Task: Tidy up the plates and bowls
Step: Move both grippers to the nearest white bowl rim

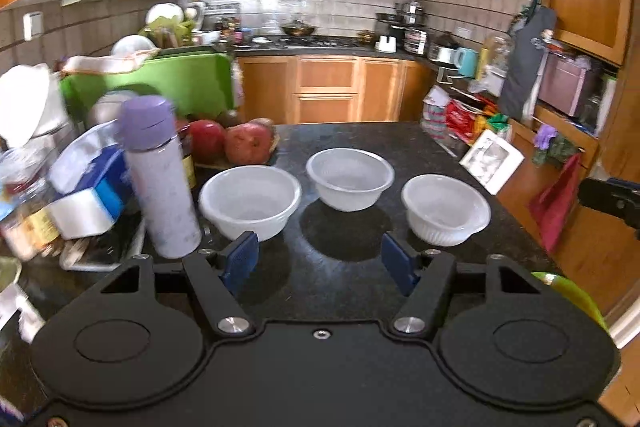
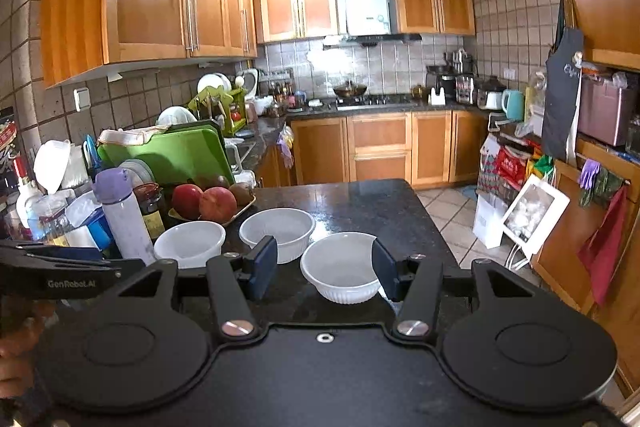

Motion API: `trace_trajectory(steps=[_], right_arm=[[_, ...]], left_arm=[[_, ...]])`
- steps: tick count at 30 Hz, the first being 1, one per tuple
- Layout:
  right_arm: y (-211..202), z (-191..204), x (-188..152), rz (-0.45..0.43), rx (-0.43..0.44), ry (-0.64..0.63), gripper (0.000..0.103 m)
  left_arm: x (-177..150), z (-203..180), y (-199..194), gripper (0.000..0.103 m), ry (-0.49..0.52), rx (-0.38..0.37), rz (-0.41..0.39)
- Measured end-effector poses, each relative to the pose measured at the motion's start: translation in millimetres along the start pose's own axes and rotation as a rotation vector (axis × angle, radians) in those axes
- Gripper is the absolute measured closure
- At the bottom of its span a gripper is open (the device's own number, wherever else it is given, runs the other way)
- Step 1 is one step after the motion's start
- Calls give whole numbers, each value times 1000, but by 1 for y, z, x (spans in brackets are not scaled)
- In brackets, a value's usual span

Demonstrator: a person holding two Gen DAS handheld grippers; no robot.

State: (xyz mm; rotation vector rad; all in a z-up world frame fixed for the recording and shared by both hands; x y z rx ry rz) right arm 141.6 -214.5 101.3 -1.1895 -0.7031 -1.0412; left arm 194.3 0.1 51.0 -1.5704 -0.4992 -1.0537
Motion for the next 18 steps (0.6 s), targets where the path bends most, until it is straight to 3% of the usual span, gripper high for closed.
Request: trace_trajectory(steps=[7,18], right_arm=[[42,-16,29,129,-18,-19,50],[159,-72,49,386,-7,10,61]], left_arm=[[24,-17,36,41,-3,-93,88],[42,-54,118,48,-93,-127,316]])
Point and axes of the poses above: each gripper's, at about its wrist camera, not at the fingertips, and y roughly the way its jaws point, z to its left, x to its top, the point moved 3 cm from there along y, roughly the way its jaws point, and after that the axes turned 6 degrees about y, right-handed, at the moved point
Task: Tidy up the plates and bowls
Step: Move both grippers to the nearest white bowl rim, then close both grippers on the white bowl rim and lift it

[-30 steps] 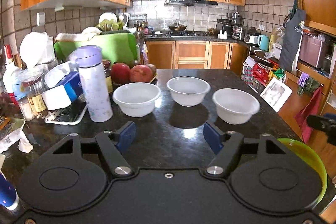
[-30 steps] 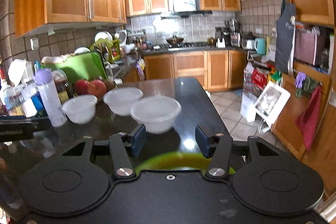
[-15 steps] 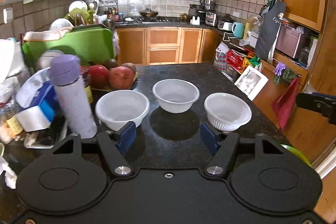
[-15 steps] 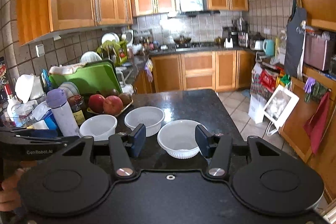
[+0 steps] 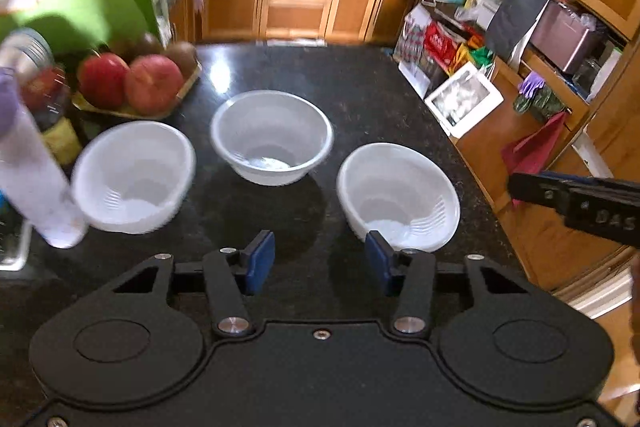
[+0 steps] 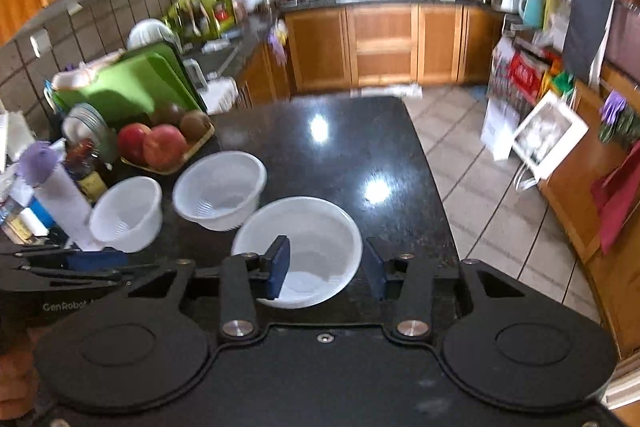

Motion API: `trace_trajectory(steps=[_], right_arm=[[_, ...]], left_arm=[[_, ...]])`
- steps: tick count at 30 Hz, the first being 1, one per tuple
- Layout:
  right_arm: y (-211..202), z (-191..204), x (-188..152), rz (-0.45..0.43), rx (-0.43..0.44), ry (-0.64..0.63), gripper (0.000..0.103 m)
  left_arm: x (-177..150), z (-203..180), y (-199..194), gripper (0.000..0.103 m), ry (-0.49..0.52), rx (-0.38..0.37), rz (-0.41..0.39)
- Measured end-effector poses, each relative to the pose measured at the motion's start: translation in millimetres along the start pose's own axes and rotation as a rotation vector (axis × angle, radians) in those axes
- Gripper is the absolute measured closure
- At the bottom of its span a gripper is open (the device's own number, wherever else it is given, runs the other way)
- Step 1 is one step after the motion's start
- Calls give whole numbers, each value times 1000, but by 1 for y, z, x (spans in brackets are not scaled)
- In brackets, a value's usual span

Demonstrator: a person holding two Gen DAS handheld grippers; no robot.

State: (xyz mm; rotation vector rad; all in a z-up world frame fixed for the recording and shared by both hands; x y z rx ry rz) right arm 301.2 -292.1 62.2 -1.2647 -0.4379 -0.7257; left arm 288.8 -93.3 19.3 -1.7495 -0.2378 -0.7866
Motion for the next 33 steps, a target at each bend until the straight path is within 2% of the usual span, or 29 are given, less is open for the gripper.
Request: trace_trajectory(steps=[5,10,20,26,28,30,33], right_arm=[[36,-13,9,67,17,-2,67],[62,-16,10,103,23,-31,69],[94,-29,10,152,17,-41,69],[103,-33,6,176,27,-35,75],[104,-32,5,178,26,-40,78],[104,-32,5,179,23,-44,79],[106,-29,4,182,20,-47,83]], left_arm=[[8,-12,28,48,-4,39,23],[13,-14,49,52,-17,41,54],[25,-26,72,52,17,54,70],[26,-33,86,53,44,54,88],[26,-33,88,61,46,63,87],[25,-33,89,64,44,73,85],[25,-30,92,77,32,79,93]])
Point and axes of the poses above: each gripper's, at about its wrist camera, not at the fingertips, and y roughly the way its jaws point, z to its left, x to its top, the point moved 3 cm from there along y, roughly the way its jaws point, and after that the axes turned 6 degrees about y, right-handed, at the moved point
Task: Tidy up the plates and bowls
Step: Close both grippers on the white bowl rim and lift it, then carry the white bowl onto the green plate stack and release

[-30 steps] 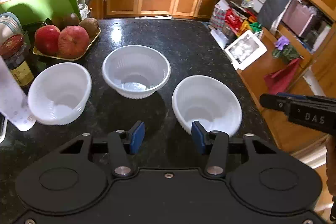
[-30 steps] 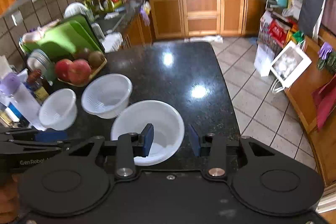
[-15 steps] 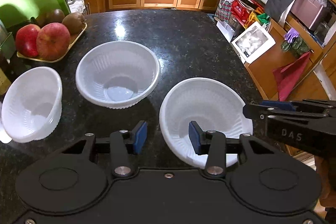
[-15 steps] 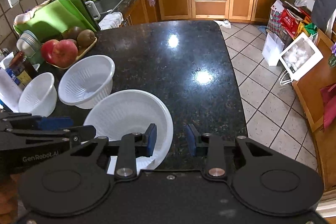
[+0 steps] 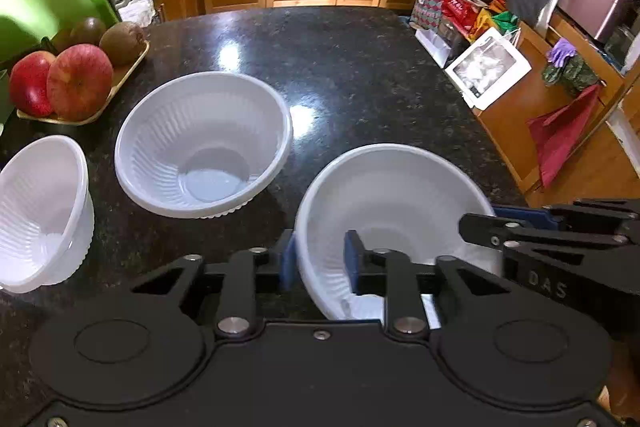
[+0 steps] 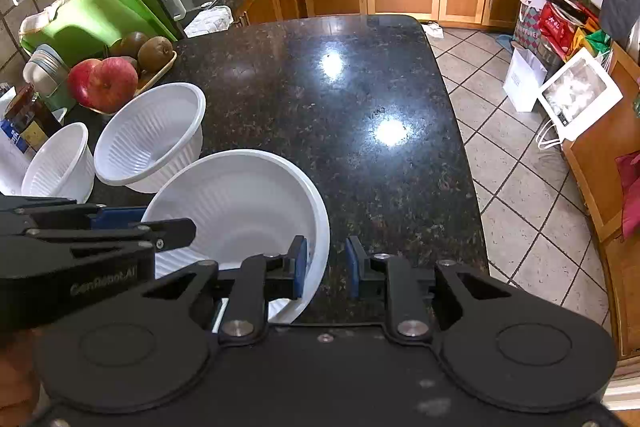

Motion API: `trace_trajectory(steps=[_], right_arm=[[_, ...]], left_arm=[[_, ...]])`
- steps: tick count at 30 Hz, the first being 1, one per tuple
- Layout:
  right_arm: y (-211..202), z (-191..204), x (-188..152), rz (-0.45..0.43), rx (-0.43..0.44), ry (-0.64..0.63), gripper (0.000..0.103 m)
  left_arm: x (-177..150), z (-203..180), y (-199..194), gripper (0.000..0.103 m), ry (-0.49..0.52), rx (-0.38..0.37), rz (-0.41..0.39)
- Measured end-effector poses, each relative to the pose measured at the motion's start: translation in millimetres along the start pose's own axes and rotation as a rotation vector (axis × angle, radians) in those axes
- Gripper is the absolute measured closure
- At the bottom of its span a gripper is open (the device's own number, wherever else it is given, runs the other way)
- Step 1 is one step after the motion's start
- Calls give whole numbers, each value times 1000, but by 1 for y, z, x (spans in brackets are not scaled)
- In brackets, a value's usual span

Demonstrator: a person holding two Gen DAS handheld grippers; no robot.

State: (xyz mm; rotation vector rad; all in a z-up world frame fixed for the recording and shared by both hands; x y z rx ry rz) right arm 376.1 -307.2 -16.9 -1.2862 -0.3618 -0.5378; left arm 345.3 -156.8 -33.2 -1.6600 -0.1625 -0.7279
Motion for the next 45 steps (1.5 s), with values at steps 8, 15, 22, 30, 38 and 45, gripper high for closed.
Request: trace_trajectory(steps=[8,15,22,30,38,45], right_arm=[[-5,12,-7,0,-16,-26,85],[-24,23,-18,-22,0,-21,85],[-51,47,-36,-64,17,-24,85],[-86,79,-69,-106,7,-21,85],[-122,95,-118,-171,-21,53,85],[-158,87,-164,-234,-102,141,85]], left_arm=[[-4,6,-5,86,-15,-20,12],[-16,11,-26,86,10,-25,-11],[-36,26,-49,86,19,-36,-30],[-68,44,-85,86,27,-62,-61],[-101,46,-118,86,86,-103,-100],[-125,17,-130,86,196,-186,-89]])
Point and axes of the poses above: each gripper's, at about its wrist camera, not at the fingertips, and y roughly the way its jaws point, z to its left, x to its top, the point moved 3 cm from there along y, roughly the way its jaws point, and after that the axes turned 6 degrees about y, right-handed, at the moved point
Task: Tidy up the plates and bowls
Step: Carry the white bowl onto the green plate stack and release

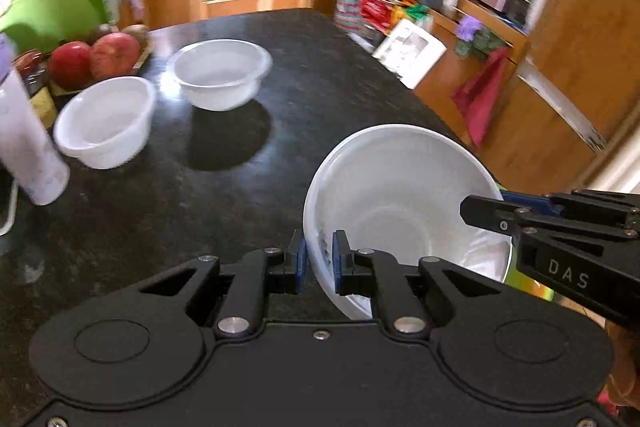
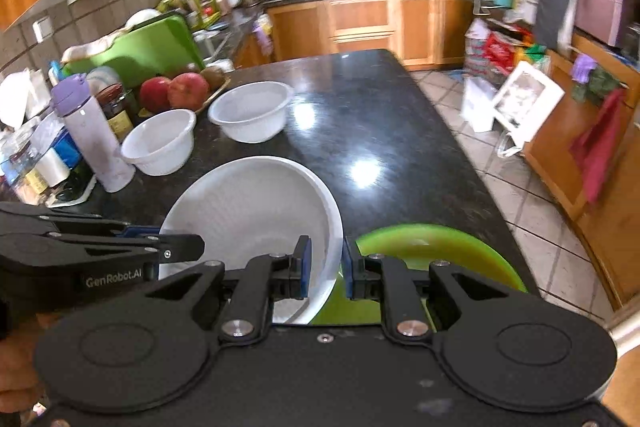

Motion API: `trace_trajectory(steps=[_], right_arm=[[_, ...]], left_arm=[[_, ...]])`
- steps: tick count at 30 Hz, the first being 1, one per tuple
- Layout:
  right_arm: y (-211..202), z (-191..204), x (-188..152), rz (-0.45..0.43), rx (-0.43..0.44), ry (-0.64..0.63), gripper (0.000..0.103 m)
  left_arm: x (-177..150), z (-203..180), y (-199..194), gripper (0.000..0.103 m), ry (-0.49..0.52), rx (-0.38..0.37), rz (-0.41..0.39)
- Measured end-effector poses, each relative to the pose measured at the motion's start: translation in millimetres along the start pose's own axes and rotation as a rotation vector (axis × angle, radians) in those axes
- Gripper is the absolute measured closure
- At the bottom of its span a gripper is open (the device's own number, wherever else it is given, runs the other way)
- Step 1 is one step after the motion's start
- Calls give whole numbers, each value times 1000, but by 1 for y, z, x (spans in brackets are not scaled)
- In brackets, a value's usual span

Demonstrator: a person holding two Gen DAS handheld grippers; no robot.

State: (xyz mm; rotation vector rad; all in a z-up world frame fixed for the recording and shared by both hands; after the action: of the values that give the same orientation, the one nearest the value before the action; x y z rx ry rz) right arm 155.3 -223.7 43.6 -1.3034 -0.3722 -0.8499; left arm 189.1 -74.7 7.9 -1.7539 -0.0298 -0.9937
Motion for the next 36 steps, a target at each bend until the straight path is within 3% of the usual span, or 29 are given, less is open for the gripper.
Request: trace_trajectory(steps=[7,12,23,32,36], right_arm=[[-19,-38,-18,1,-70,51,85],[-14,-72,-15,37,-72,82,85],[20,-110,-2,130,11,24,85],[36,-123,3,163,81,-21,84],[41,-127,6,167,112,-39,81]], left_arm=[[3,-40,12,86,58,-65,21],[11,-63,30,86,58,-70,50],[11,-84,60,85,-21,-16,116],[14,-90,61,83,-68,32,84],[14,-90,65,71,-94,24,93]])
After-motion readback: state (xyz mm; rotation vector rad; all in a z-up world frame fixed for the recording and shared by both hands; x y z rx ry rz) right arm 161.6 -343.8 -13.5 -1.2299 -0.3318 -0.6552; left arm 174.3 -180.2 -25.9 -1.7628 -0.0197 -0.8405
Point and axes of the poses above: each gripper's, at about its wrist camera, not at the fingertips, and y roughly the way its jaws point, z to its left, x to its top, the point moved 3 cm from there along y, roughly the way its jaws point, and after that the axes turned 6 degrees about y, right-handed, at the moved point
